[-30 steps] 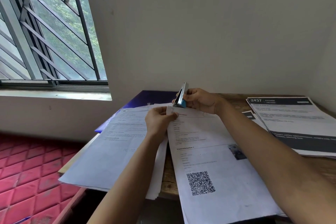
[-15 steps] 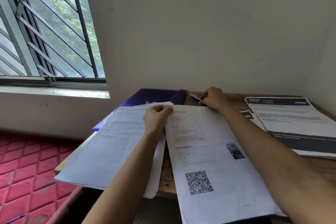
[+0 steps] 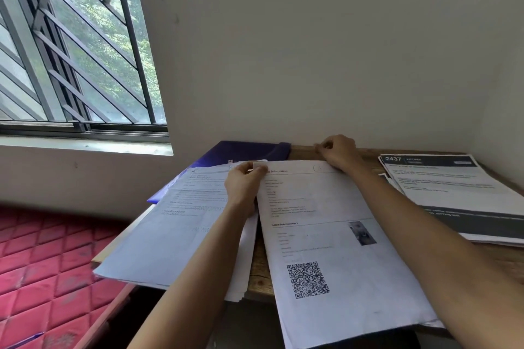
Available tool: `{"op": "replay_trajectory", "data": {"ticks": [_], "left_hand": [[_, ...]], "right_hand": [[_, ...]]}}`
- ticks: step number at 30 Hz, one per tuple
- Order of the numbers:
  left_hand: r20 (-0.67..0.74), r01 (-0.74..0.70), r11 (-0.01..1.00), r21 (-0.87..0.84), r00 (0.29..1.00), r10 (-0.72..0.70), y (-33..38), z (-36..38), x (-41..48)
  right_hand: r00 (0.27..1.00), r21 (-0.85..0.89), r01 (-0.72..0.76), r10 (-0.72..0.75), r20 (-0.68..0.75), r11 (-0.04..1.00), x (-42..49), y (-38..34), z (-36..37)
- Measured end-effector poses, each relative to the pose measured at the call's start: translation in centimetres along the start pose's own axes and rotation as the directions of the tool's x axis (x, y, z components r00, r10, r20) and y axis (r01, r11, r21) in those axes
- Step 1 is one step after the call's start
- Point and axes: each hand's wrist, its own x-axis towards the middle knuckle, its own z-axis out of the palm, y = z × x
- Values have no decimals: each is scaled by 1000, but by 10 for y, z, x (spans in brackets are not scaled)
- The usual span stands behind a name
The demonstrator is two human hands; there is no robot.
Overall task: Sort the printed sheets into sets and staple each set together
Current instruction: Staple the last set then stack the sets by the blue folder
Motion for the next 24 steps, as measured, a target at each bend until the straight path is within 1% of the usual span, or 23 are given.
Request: {"op": "replay_trajectory", "data": {"ticks": [2, 5, 6, 7, 8, 9, 10, 12, 14, 17, 19, 20, 21, 23, 24], "left_hand": [[-6, -24, 999, -31, 1000, 24, 3, 1, -2], [-9, -46, 996, -74, 999, 46, 8, 0, -4], [-4, -41, 995, -87, 999, 40, 10, 0, -4], [3, -34, 994, -102, 999, 35, 11, 0, -3], [13, -33, 992, -120, 999, 35, 15, 0, -3], [20, -38, 990, -139, 999, 41, 20, 0, -3], [26, -42, 987, -155, 999, 47, 26, 0, -3], [23, -48, 985, -165, 998, 52, 43, -1, -3], [22, -54, 988, -148, 998, 58, 63, -5, -3], [-13, -47, 990, -130, 999, 46, 88, -17, 3], [-47, -13, 989, -150, 999, 6, 103, -30, 4], [-44, 12, 987, -160, 999, -20, 108, -39, 4], [-13, 43, 987, -158, 999, -46, 113, -48, 4], [155, 110, 992, -63, 983, -99, 118, -71, 7], [224, 125, 992, 17, 966, -126, 119, -84, 9]], "right_hand": [[1000, 48, -4, 5, -23, 999, -5, -3, -13], [998, 109, -57, 58, -3, 992, -14, -5, -38], [997, 139, -68, 65, 31, 988, -21, -6, -47], [994, 215, -79, 62, 86, 973, -28, -6, -56], [983, 322, -124, 72, 169, 938, -34, -4, -63], [960, 420, -192, 80, 269, 887, -39, 0, -70], [929, 483, -252, 70, 363, 839, -45, 4, -76], [863, 535, -317, 4, 505, 783, -57, 7, -87], [805, 548, -343, -61, 590, 763, -68, 6, -93], [739, 544, -349, -133, 661, 763, -79, -8, -96], [736, 543, -370, -119, 667, 754, -81, -23, -91], [748, 549, -384, -99, 657, 742, -83, -34, -87], [771, 571, -396, -78, 632, 719, -84, -45, -82], [808, 625, -433, -27, 588, 650, -88, -69, -69], [821, 646, -452, 4, 570, 615, -91, -80, -62]]}}
